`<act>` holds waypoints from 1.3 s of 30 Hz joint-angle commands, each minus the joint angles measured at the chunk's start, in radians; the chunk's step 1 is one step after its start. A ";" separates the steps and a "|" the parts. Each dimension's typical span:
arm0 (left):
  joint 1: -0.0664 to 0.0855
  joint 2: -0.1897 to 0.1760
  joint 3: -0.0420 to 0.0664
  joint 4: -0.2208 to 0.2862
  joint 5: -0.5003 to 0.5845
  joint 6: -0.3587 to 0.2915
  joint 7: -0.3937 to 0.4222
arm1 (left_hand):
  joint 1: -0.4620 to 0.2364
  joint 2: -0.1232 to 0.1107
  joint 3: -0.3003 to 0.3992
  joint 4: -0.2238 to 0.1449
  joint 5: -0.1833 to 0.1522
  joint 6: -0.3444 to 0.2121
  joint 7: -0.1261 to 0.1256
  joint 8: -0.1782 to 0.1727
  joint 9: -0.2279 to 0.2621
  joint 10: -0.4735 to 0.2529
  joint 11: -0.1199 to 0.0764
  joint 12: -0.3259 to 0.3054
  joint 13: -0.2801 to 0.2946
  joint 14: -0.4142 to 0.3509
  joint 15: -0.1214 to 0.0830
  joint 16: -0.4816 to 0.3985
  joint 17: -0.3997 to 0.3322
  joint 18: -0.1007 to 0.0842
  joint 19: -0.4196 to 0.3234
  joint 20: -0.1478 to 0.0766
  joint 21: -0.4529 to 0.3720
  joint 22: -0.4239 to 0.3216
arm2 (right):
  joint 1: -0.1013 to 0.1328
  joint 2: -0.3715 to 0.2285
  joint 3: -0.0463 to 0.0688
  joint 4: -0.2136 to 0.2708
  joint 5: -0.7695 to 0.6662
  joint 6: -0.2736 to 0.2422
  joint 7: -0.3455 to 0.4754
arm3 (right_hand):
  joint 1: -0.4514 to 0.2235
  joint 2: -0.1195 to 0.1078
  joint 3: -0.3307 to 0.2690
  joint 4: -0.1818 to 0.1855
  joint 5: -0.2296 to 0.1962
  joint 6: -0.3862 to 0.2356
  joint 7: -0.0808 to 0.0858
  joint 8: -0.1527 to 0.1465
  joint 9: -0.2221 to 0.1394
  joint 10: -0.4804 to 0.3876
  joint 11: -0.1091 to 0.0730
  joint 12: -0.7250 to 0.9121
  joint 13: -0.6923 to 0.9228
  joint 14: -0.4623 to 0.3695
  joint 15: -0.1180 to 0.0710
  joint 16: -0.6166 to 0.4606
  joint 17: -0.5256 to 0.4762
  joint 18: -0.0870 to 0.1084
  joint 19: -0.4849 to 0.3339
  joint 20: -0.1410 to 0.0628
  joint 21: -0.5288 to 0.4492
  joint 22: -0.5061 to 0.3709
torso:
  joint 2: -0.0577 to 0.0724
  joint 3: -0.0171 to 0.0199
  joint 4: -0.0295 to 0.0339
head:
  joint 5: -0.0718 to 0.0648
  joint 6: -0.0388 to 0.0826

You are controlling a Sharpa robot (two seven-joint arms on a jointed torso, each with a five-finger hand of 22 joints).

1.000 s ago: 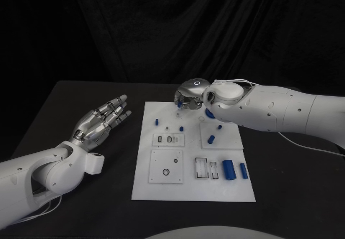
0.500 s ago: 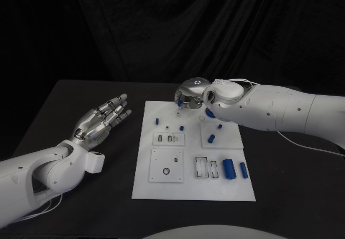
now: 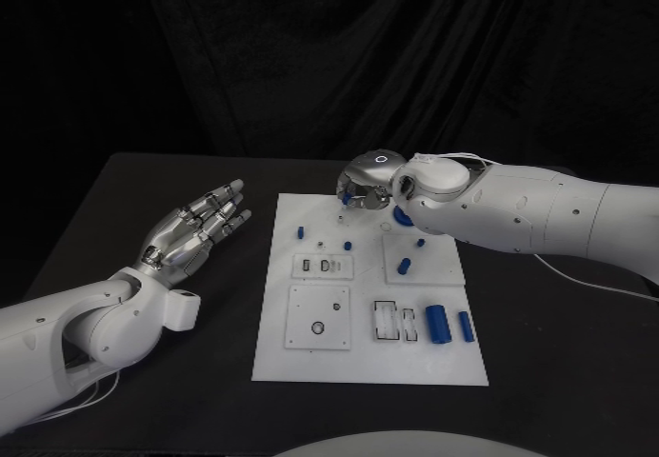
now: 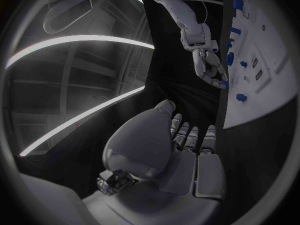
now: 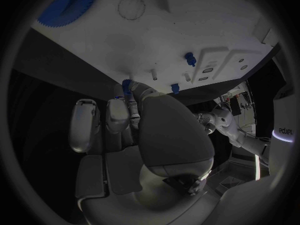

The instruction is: Assemble the parts on the task board

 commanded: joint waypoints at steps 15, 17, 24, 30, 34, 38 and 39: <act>0.002 0.004 0.001 -0.004 -0.002 0.014 0.089 | 0.000 -0.010 0.007 0.000 0.000 -0.002 0.000 -0.003 0.000 -0.009 0.001 0.002 0.000 -0.001 0.005 0.000 0.001 0.011 0.002 0.007 0.006 0.001 | -0.011 -0.007 -0.004 0.012 -0.004 0.000 -0.008 | -0.005 -0.008 0.000 0.007 -0.007 -0.007 0.003 -0.007 0.002 -0.007 -0.001 -0.007 0.002 0.003 0.004 0.004 0.002 -0.018 0.002 0.006 0.006 0.026 | 0.000 0.0007 -0.0007 | -0.001 -0.004; 0.002 0.004 0.001 -0.005 -0.002 0.014 0.089 | 0.000 -0.010 0.007 0.000 0.000 -0.002 0.000 -0.003 0.000 -0.009 0.001 0.002 0.000 -0.001 0.005 0.000 0.001 0.011 0.002 0.007 0.006 0.001 | -0.011 -0.007 -0.004 0.013 -0.004 -0.001 -0.007 | -0.006 -0.009 0.000 0.008 -0.008 -0.010 0.004 -0.009 0.002 -0.005 -0.001 -0.008 0.002 0.003 0.004 0.004 0.002 -0.018 0.001 0.006 0.005 0.025 | 0.000 0.0006 -0.0010 | -0.001 -0.005; 0.002 0.006 0.001 -0.008 -0.002 0.015 0.086 | 0.000 -0.010 0.007 0.000 0.000 -0.002 0.000 -0.003 0.000 -0.009 0.001 0.002 0.000 -0.001 0.005 0.000 0.001 0.011 0.002 0.007 0.006 0.001 | -0.011 -0.005 -0.004 0.015 -0.004 -0.001 -0.005 | -0.008 -0.011 0.003 0.010 -0.009 -0.024 0.000 -0.022 0.001 -0.002 -0.001 -0.017 0.005 0.001 0.004 0.001 0.000 -0.017 0.000 0.006 0.003 0.025 | 0.000 0.0002 -0.0007 | -0.001 -0.007; 0.002 0.007 0.001 -0.011 -0.002 0.016 0.083 | 0.000 -0.010 0.009 0.000 0.000 -0.003 0.001 -0.003 0.000 -0.010 0.001 0.002 -0.001 0.000 0.007 0.001 0.001 0.011 0.003 0.008 0.006 0.001 | -0.011 -0.003 -0.004 0.015 -0.004 0.003 -0.005 | -0.008 -0.011 0.003 0.011 -0.010 -0.027 -0.001 -0.025 0.001 -0.001 -0.001 -0.019 0.005 0.001 0.004 0.002 0.001 -0.017 -0.001 0.006 0.002 0.025 | 0.000 0.0000 0.0006 | -0.001 -0.009; 0.002 0.008 0.001 -0.012 -0.002 0.017 0.082 | 0.000 -0.010 0.009 0.000 0.000 -0.003 0.001 -0.003 0.000 -0.010 0.001 0.002 -0.001 0.000 0.007 0.001 0.001 0.011 0.003 0.008 0.006 0.001 | -0.011 -0.002 -0.004 0.015 -0.004 0.009 -0.008 | -0.010 -0.012 0.004 0.012 -0.012 -0.032 -0.003 -0.029 0.001 0.000 0.000 -0.023 0.006 0.000 0.005 0.000 -0.002 -0.017 -0.002 0.007 0.001 0.024 | 0.000 -0.0002 0.0007 | -0.001 -0.009; 0.002 0.009 0.001 -0.014 -0.002 0.018 0.081 | 0.000 -0.010 0.009 0.000 0.000 -0.003 0.001 -0.003 0.000 -0.010 0.001 0.002 -0.001 0.000 0.007 0.001 0.001 0.011 0.003 0.008 0.006 0.001 | -0.011 -0.002 -0.004 0.015 -0.004 0.021 -0.017 | -0.012 -0.016 0.005 0.015 -0.013 -0.038 -0.010 -0.037 0.000 -0.008 0.008 -0.036 0.006 -0.003 0.009 -0.003 -0.006 -0.016 -0.004 0.009 -0.002 0.023 | 0.000 -0.0005 0.0010 | -0.002 -0.009; 0.002 0.009 0.001 -0.014 -0.002 0.018 0.080 | 0.000 -0.010 0.009 0.000 0.000 -0.003 0.001 -0.003 0.000 -0.010 0.001 0.002 -0.001 0.000 0.007 0.001 0.001 0.011 0.003 0.008 0.006 0.001 | -0.011 -0.002 -0.004 0.015 -0.004 0.023 -0.019 | -0.014 -0.018 0.005 0.016 -0.016 -0.040 -0.012 -0.040 0.000 -0.012 0.011 -0.040 0.006 -0.004 0.010 -0.004 -0.006 -0.016 -0.005 0.010 -0.003 0.022 | 0.000 -0.0005 0.0010 | -0.002 -0.009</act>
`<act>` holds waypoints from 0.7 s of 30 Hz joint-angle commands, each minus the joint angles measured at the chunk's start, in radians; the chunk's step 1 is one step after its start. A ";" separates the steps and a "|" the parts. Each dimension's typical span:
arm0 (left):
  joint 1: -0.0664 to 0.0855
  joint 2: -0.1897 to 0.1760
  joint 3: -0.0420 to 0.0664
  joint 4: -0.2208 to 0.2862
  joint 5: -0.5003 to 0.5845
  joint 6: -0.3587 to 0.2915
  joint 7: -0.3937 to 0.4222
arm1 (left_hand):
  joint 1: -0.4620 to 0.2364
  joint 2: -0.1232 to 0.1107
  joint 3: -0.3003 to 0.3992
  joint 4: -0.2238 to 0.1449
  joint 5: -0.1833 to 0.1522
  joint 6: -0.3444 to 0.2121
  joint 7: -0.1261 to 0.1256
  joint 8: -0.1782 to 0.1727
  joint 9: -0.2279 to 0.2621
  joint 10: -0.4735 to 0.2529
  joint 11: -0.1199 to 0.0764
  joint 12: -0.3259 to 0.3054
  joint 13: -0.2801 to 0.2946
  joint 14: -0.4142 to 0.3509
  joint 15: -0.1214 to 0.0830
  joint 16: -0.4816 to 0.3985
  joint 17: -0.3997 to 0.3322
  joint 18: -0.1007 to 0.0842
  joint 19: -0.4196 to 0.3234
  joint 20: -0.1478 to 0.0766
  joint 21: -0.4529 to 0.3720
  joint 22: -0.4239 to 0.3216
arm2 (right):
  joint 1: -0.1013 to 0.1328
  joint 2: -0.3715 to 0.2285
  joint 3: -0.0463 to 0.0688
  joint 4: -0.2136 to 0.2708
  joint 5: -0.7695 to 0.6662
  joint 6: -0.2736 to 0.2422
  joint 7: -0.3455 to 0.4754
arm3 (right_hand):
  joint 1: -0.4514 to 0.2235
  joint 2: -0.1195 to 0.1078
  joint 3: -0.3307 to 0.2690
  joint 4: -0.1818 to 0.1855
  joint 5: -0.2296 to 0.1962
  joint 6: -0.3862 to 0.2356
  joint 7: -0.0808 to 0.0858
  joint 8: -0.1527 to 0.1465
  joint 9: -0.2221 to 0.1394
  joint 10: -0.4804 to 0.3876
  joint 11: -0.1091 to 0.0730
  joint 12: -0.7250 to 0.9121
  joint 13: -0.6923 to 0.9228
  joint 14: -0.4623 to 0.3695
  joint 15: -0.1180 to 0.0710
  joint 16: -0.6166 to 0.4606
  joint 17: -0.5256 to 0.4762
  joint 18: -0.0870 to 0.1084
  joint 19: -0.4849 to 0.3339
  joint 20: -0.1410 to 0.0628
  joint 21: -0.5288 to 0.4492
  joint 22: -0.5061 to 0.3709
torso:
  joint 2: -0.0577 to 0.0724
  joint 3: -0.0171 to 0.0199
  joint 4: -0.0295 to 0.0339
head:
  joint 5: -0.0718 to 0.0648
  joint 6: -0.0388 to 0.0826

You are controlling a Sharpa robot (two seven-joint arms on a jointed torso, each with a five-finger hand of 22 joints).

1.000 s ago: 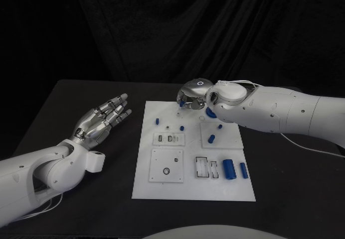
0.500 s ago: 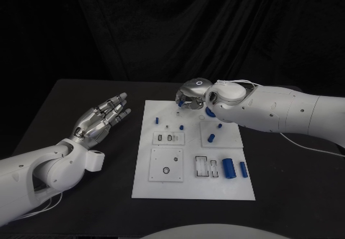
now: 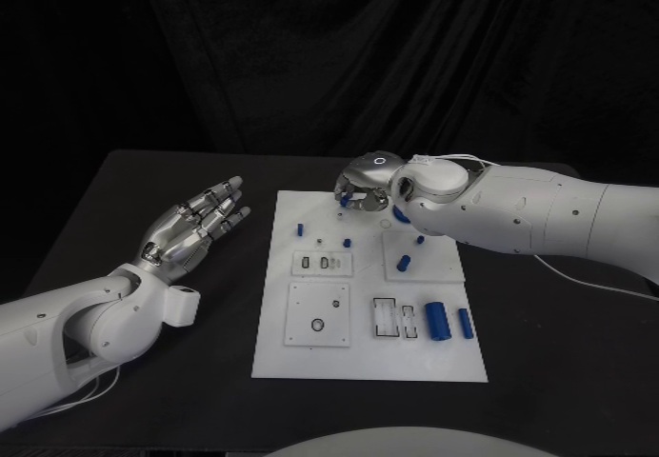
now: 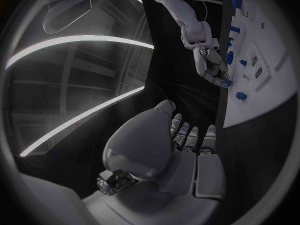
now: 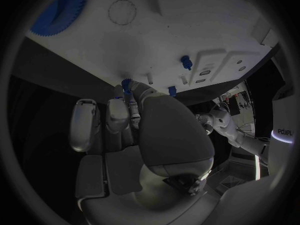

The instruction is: Assemble the parts on the task board

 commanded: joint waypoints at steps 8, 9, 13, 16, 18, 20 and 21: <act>0.002 0.003 0.001 -0.002 -0.002 0.013 0.079 | -0.001 -0.010 0.005 -0.001 -0.001 -0.005 0.002 -0.004 0.000 -0.007 -0.002 0.002 -0.001 -0.001 0.008 0.001 0.001 0.011 -0.001 0.006 0.006 0.001 | -0.003 -0.001 0.000 0.002 -0.004 0.021 -0.037 | -0.010 -0.028 0.000 0.009 -0.030 -0.143 -0.057 -0.101 -0.039 -0.125 0.026 -0.086 -0.003 -0.026 0.024 -0.028 -0.036 -0.008 -0.028 0.022 -0.033 -0.002 | -0.001 -0.0002 0.0001 | 0.000 -0.001; 0.002 0.004 0.001 -0.003 -0.002 0.013 0.079 | -0.001 -0.010 0.005 -0.001 -0.001 -0.005 0.002 -0.004 0.000 -0.007 -0.002 0.002 -0.001 -0.001 0.008 0.001 0.001 0.011 -0.001 0.006 0.006 0.001 | -0.003 -0.001 0.000 0.001 -0.004 0.021 -0.039 | -0.011 -0.029 -0.005 0.006 -0.037 -0.169 -0.068 -0.114 -0.049 -0.152 0.026 -0.100 -0.003 -0.032 0.025 -0.035 -0.045 -0.006 -0.035 0.024 -0.041 -0.008 | -0.001 -0.0005 0.0002 | 0.000 -0.001; 0.002 0.004 0.001 -0.003 -0.002 0.014 0.079 | -0.001 -0.010 0.005 -0.001 -0.001 -0.005 0.002 -0.004 0.000 -0.007 -0.002 0.002 -0.001 -0.001 0.008 0.001 0.001 0.011 -0.001 0.006 0.006 0.001 | -0.003 -0.002 0.000 0.000 -0.004 0.010 -0.043 | -0.012 -0.021 -0.036 -0.009 -0.048 -0.315 -0.112 -0.120 -0.124 -0.259 0.026 -0.139 -0.001 -0.052 0.027 -0.055 -0.072 -0.001 -0.051 0.027 -0.063 -0.021 | 0.000 -0.0007 -0.0002 | 0.000 0.001; 0.002 0.003 0.001 -0.002 -0.002 0.014 0.078 | -0.001 -0.010 0.005 -0.001 -0.001 -0.005 0.002 -0.004 0.000 -0.007 -0.002 0.002 -0.001 -0.001 0.008 0.001 0.001 0.011 -0.001 0.006 0.006 0.001 | -0.003 -0.007 0.000 0.003 -0.004 -0.023 -0.038 | -0.013 -0.017 -0.045 -0.012 -0.052 -0.326 -0.116 -0.120 -0.135 -0.272 0.027 -0.139 0.002 -0.057 0.028 -0.060 -0.078 0.001 -0.056 0.028 -0.070 -0.025 | -0.001 -0.0010 -0.0008 | 0.002 0.004; 0.002 0.001 0.001 -0.002 -0.002 0.013 0.078 | -0.001 -0.010 0.005 -0.001 -0.001 -0.005 0.002 -0.004 0.000 -0.007 -0.002 0.002 -0.001 -0.001 0.008 0.001 0.001 0.011 -0.001 0.006 0.006 0.001 | -0.002 -0.017 0.000 0.011 -0.004 -0.059 -0.032 | -0.014 -0.016 -0.047 -0.012 -0.053 -0.317 -0.114 -0.117 -0.132 -0.272 0.027 -0.138 0.004 -0.057 0.028 -0.059 -0.077 0.000 -0.054 0.028 -0.068 -0.023 | -0.001 -0.0008 -0.0011 | 0.001 0.008; 0.002 0.000 0.001 -0.003 -0.002 0.013 0.078 | -0.001 -0.010 0.005 -0.001 -0.001 -0.005 0.002 -0.004 0.000 -0.007 -0.002 0.002 -0.001 -0.001 0.008 0.001 0.001 0.011 -0.001 0.006 0.006 0.001 | -0.001 -0.030 0.002 0.024 0.001 -0.085 -0.027 | -0.014 -0.013 -0.052 -0.014 -0.053 -0.308 -0.113 -0.115 -0.134 -0.264 0.025 -0.134 0.009 -0.055 0.027 -0.057 -0.072 -0.001 -0.051 0.028 -0.066 -0.018 | -0.001 -0.0008 -0.0013 | 0.000 0.010; 0.001 -0.001 0.001 -0.003 -0.002 0.013 0.078 | -0.001 -0.010 0.005 -0.001 -0.001 -0.005 0.002 -0.004 0.000 -0.007 -0.002 0.002 -0.001 -0.001 0.008 0.001 0.001 0.011 -0.001 0.006 0.006 0.001 | 0.002 -0.038 0.003 0.033 0.006 -0.095 -0.024 | -0.014 -0.013 -0.052 -0.014 -0.053 -0.308 -0.113 -0.115 -0.134 -0.264 0.025 -0.134 0.009 -0.055 0.027 -0.057 -0.072 -0.001 -0.051 0.028 -0.066 -0.018 | -0.001 -0.0007 -0.0014 | -0.001 0.011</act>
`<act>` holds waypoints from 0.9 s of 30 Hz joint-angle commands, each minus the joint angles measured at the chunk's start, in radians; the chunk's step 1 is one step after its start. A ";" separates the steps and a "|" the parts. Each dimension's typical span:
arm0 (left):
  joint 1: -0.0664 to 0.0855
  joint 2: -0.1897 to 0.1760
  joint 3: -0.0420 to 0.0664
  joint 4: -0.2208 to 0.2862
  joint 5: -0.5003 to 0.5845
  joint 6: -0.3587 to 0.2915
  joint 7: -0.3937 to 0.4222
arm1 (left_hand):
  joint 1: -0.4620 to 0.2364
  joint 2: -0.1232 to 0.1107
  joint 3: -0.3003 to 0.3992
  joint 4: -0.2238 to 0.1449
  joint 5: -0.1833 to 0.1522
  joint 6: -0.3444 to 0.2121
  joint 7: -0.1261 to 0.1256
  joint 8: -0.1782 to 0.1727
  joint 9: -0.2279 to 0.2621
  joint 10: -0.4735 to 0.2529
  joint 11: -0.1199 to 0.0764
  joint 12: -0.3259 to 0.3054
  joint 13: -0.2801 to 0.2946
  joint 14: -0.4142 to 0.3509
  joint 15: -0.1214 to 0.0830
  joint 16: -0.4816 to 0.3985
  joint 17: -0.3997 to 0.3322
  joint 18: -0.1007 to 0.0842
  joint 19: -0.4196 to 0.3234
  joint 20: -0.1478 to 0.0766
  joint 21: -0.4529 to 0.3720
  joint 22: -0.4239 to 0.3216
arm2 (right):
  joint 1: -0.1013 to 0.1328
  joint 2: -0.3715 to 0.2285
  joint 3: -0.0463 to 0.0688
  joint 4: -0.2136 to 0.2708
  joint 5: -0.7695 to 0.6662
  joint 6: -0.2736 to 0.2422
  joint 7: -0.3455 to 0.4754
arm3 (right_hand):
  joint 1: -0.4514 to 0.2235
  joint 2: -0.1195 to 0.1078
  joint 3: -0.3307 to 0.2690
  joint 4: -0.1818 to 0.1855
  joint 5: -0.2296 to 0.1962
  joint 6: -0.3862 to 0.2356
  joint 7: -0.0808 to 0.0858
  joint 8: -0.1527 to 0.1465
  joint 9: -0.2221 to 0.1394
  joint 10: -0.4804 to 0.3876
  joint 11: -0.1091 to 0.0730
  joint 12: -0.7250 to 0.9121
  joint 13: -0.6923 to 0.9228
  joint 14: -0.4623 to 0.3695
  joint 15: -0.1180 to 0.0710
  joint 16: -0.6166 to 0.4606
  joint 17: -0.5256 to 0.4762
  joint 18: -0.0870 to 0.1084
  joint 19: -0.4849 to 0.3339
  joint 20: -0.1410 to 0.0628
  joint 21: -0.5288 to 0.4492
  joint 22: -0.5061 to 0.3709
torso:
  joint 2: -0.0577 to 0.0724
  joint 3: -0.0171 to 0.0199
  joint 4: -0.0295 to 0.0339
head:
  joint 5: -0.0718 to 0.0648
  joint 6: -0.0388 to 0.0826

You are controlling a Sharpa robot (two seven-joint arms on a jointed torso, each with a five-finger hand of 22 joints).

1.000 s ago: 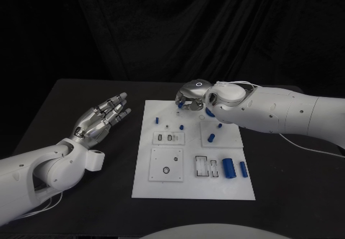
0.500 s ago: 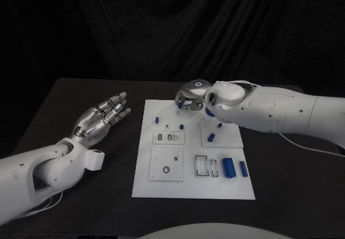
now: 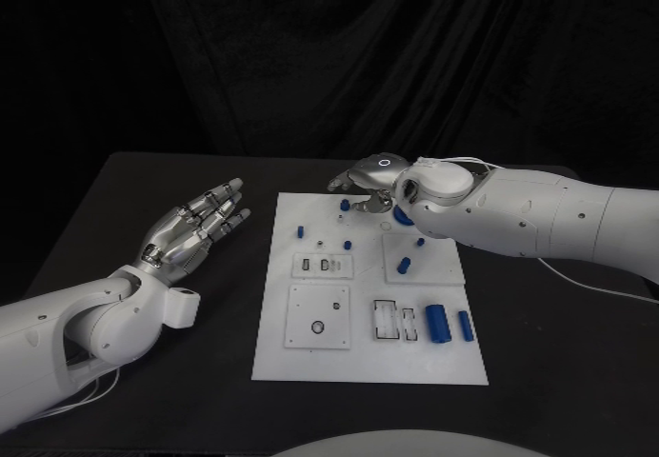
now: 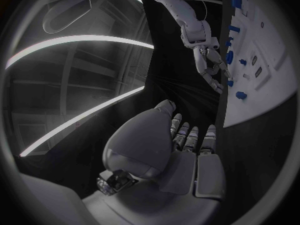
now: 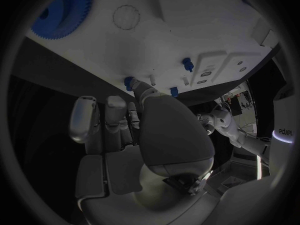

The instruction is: Assemble the parts on the task board

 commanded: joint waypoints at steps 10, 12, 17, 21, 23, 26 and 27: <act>0.001 -0.002 0.001 0.003 -0.002 0.008 0.078 | -0.001 -0.010 0.005 -0.001 -0.001 -0.005 0.002 -0.004 0.000 -0.007 -0.002 0.002 -0.001 -0.001 0.008 0.001 0.001 0.011 -0.001 0.006 0.006 0.001 | 0.086 -0.191 0.004 0.195 0.046 -0.097 -0.016 | 0.008 0.020 -0.012 -0.003 0.034 0.237 0.122 0.057 -0.001 0.346 -0.046 0.224 0.193 0.036 -0.044 0.033 0.066 -0.012 0.042 -0.028 0.031 0.054 | -0.005 0.0014 -0.0030 | -0.003 0.003; 0.001 -0.002 0.001 0.003 -0.002 0.007 0.077 | -0.001 -0.011 0.006 -0.001 -0.001 -0.004 0.003 -0.004 0.000 -0.008 -0.001 0.004 -0.001 0.000 0.009 0.001 0.001 0.011 -0.001 0.007 0.006 0.002 | 0.093 -0.220 0.002 0.216 0.048 -0.089 -0.017 | -0.015 0.027 -0.032 0.009 0.040 0.267 0.120 0.051 -0.006 0.283 -0.048 0.429 0.376 0.037 -0.057 0.027 0.066 -0.011 0.043 -0.043 0.028 0.059 | -0.006 0.0005 -0.0054 | -0.002 0.003; 0.001 -0.002 0.001 0.003 -0.002 0.007 0.077 | -0.001 -0.011 0.006 -0.001 -0.001 -0.004 0.003 -0.004 0.000 -0.008 -0.001 0.004 -0.001 0.000 0.009 0.001 0.001 0.011 -0.001 0.007 0.006 0.002 | 0.100 -0.293 -0.004 0.251 0.067 -0.027 -0.024 | -0.086 0.025 -0.047 0.062 0.070 0.302 0.117 0.032 0.000 0.459 -0.069 1.268 1.190 0.047 -0.048 0.059 0.135 -0.019 0.056 -0.043 0.037 0.092 | -0.007 -0.0017 -0.0063 | -0.003 0.004; 0.001 -0.001 0.001 0.002 -0.002 0.010 0.075 | -0.001 -0.011 0.006 -0.001 -0.001 -0.004 0.003 -0.004 0.000 -0.008 -0.001 0.004 -0.001 0.000 0.009 0.001 0.001 0.011 -0.001 0.007 0.006 0.002 | 0.092 -0.329 -0.006 0.262 0.095 0.003 -0.037 | -0.114 0.028 -0.064 0.080 0.067 0.307 0.128 0.024 0.009 0.659 -0.072 1.443 1.395 0.144 -0.036 0.247 0.468 -0.019 0.051 -0.034 0.035 0.103 | -0.009 -0.0013 -0.0074 | -0.003 0.004; 0.001 0.000 0.001 0.001 -0.002 0.011 0.075 | -0.001 -0.011 0.006 -0.001 -0.001 -0.004 0.003 -0.004 0.000 -0.008 -0.001 0.004 -0.001 0.000 0.009 0.001 0.001 0.011 -0.001 0.007 0.006 0.002 | 0.085 -0.341 -0.007 0.263 0.104 0.011 -0.043 | -0.123 0.033 -0.075 0.087 0.057 0.331 0.130 0.029 0.015 0.796 -0.065 1.506 1.487 0.230 -0.032 0.364 0.713 -0.036 0.099 -0.023 0.093 0.153 | -0.010 -0.0018 -0.0087 | -0.003 0.002; 0.001 0.002 0.001 -0.001 -0.002 0.013 0.075 | -0.001 -0.011 0.007 -0.001 -0.001 -0.003 0.003 -0.003 0.000 -0.008 -0.001 0.004 -0.001 0.000 0.010 0.001 0.001 0.011 -0.001 0.007 0.007 0.002 | 0.069 -0.356 -0.008 0.258 0.115 0.026 -0.068 | -0.135 0.033 -0.095 0.096 0.038 0.344 0.136 0.022 0.019 0.796 -0.060 1.506 1.487 0.236 -0.021 0.370 0.728 -0.048 0.132 -0.018 0.141 0.196 | -0.011 -0.0022 -0.0109 | -0.003 0.000; 0.001 0.003 0.001 -0.002 -0.002 0.013 0.075 | -0.001 -0.011 0.007 -0.001 -0.001 -0.003 0.003 -0.003 0.000 -0.008 -0.001 0.004 -0.001 0.000 0.010 0.001 0.001 0.011 -0.001 0.007 0.007 0.002 | 0.063 -0.358 -0.008 0.256 0.117 0.028 -0.076 | -0.144 0.032 -0.102 0.103 0.033 0.337 0.137 0.015 0.016 0.796 -0.058 1.506 1.487 0.236 -0.017 0.370 0.728 -0.052 0.143 -0.016 0.155 0.208 | -0.011 -0.0021 -0.0123 | -0.002 0.000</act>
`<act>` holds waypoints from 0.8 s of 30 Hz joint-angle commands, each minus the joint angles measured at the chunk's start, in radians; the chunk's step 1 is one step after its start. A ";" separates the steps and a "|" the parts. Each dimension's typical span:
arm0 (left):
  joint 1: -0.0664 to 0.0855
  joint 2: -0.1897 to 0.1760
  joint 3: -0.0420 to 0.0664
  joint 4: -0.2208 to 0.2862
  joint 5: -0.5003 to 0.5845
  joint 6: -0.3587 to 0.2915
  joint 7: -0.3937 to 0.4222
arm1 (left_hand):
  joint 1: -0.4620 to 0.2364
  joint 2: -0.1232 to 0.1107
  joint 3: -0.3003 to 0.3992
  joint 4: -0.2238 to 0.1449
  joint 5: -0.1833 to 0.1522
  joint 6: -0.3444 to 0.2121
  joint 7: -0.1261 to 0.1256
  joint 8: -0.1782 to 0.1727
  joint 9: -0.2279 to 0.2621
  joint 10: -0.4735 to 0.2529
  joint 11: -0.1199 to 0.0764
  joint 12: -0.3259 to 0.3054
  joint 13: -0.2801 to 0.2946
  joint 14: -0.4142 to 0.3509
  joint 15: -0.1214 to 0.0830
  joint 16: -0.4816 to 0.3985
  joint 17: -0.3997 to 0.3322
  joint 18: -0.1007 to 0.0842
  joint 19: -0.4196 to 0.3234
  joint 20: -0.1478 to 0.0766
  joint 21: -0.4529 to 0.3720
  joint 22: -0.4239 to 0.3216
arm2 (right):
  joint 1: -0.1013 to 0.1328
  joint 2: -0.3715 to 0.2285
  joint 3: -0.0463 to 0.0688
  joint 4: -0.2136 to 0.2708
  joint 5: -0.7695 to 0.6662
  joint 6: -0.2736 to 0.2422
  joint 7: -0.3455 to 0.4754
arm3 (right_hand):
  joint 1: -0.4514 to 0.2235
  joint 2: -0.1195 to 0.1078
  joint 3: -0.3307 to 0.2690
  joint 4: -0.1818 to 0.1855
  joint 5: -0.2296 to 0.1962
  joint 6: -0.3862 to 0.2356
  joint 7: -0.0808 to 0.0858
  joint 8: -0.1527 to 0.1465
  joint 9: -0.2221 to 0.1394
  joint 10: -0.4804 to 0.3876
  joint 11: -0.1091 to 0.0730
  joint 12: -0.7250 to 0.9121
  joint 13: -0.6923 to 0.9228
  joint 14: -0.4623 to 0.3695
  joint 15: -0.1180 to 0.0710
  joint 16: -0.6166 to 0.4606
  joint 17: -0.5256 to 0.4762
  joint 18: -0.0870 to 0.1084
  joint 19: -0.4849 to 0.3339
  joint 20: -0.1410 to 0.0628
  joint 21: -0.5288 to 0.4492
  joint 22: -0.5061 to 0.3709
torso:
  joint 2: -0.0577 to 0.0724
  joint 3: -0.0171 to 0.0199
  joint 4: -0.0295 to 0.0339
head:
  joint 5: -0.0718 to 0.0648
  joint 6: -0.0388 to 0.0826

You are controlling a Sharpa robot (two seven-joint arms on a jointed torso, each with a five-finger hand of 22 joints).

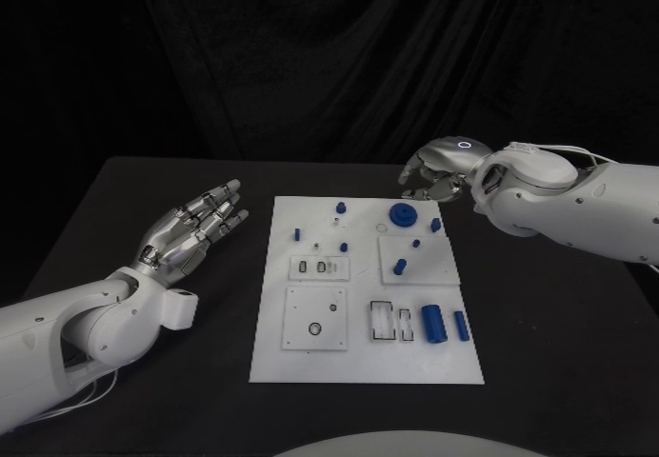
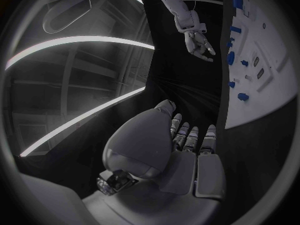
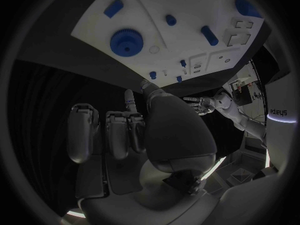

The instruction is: Assemble the parts on the task board

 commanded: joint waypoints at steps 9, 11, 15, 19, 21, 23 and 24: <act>0.001 0.006 0.001 -0.006 -0.002 0.016 0.074 | -0.001 -0.011 0.007 -0.001 -0.001 -0.003 0.003 -0.003 0.000 -0.008 -0.001 0.004 -0.001 0.000 0.010 0.001 0.001 0.011 -0.001 0.007 0.007 0.002 | -0.047 0.001 0.000 -0.033 0.038 0.050 -0.090 | -0.040 -0.003 -0.039 0.023 -0.023 -0.039 0.004 -0.023 -0.017 0.109 0.006 0.002 0.263 0.105 0.011 0.003 0.263 -0.040 0.074 0.005 0.087 0.235 | 0.001 0.0019 -0.0077 | 0.006 -0.001; 0.001 0.006 0.001 -0.007 -0.002 0.017 0.073 | -0.001 -0.011 0.007 -0.001 -0.001 -0.003 0.003 -0.003 0.000 -0.008 -0.001 0.004 -0.001 0.000 0.010 0.001 0.001 0.011 -0.001 0.007 0.007 0.002 | -0.053 0.006 0.000 -0.042 0.039 0.050 -0.092 | -0.039 -0.001 -0.043 0.023 -0.032 -0.076 0.004 -0.024 -0.032 0.109 0.006 0.002 0.263 0.105 0.012 0.003 0.263 -0.040 0.074 0.006 0.087 0.236 | 0.001 0.0024 -0.0077 | 0.006 -0.001; 0.001 0.006 0.001 -0.007 -0.002 0.017 0.072 | -0.001 -0.011 0.008 -0.001 -0.001 -0.003 0.003 -0.003 0.000 -0.008 -0.002 0.005 -0.001 0.000 0.011 0.001 0.001 0.011 0.000 0.008 0.007 0.002 | -0.062 0.017 0.000 -0.055 0.039 0.053 -0.096 | -0.035 -0.001 -0.047 0.019 -0.041 -0.106 0.005 -0.024 -0.048 0.109 0.007 0.002 0.263 0.105 0.012 0.003 0.263 -0.038 0.070 0.006 0.083 0.234 | 0.001 0.0034 -0.0072 | 0.006 -0.002; 0.001 0.007 0.001 -0.008 -0.002 0.018 0.072 | -0.001 -0.011 0.008 -0.001 -0.001 -0.003 0.003 -0.003 0.000 -0.008 -0.002 0.005 -0.001 0.000 0.011 0.001 0.001 0.011 0.000 0.008 0.007 0.002 | -0.068 0.025 0.000 -0.062 0.034 0.055 -0.102 | -0.035 -0.001 -0.053 0.018 -0.054 -0.125 0.009 -0.024 -0.060 0.109 0.010 0.002 0.263 0.105 0.014 0.003 0.263 -0.037 0.067 0.008 0.080 0.233 | 0.000 0.0030 -0.0056 | 0.003 -0.004; 0.001 0.007 0.001 -0.008 -0.002 0.018 0.071 | -0.001 -0.011 0.008 -0.001 -0.001 -0.003 0.003 -0.003 0.000 -0.008 -0.002 0.005 -0.001 0.000 0.011 0.001 0.001 0.011 0.000 0.008 0.007 0.002 | -0.070 0.028 0.000 -0.065 0.024 0.056 -0.108 | -0.034 -0.001 -0.054 0.017 -0.059 -0.129 0.010 -0.023 -0.062 0.109 0.010 0.002 0.263 0.105 0.014 0.003 0.263 -0.037 0.067 0.008 0.080 0.233 | 0.000 0.0032 -0.0046 | 0.003 -0.005; 0.001 0.007 0.001 -0.008 -0.002 0.019 0.071 | -0.001 -0.011 0.009 -0.001 -0.001 -0.003 0.003 -0.003 0.000 -0.009 -0.002 0.005 -0.001 0.001 0.013 0.002 0.001 0.011 0.000 0.009 0.007 0.002 | -0.072 0.030 0.000 -0.066 0.018 0.055 -0.112 | -0.034 -0.001 -0.057 0.016 -0.067 -0.137 0.010 -0.023 -0.066 0.109 0.010 0.002 0.263 0.105 0.015 0.003 0.263 -0.034 0.059 0.009 0.071 0.228 | -0.001 0.0025 -0.0040 | 0.003 -0.006; 0.001 0.007 0.001 -0.009 -0.002 0.019 0.070 | -0.001 -0.011 0.009 -0.001 -0.001 -0.003 0.003 -0.003 0.000 -0.009 -0.002 0.005 -0.001 0.001 0.013 0.002 0.001 0.011 0.000 0.009 0.007 0.002 | -0.072 0.032 0.000 -0.068 0.016 0.055 -0.115 | -0.034 -0.001 -0.057 0.016 -0.068 -0.137 0.009 -0.023 -0.067 0.109 0.010 0.002 0.263 0.105 0.015 0.003 0.263 -0.034 0.057 0.009 0.069 0.227 | -0.001 0.0025 -0.0040 | 0.003 -0.006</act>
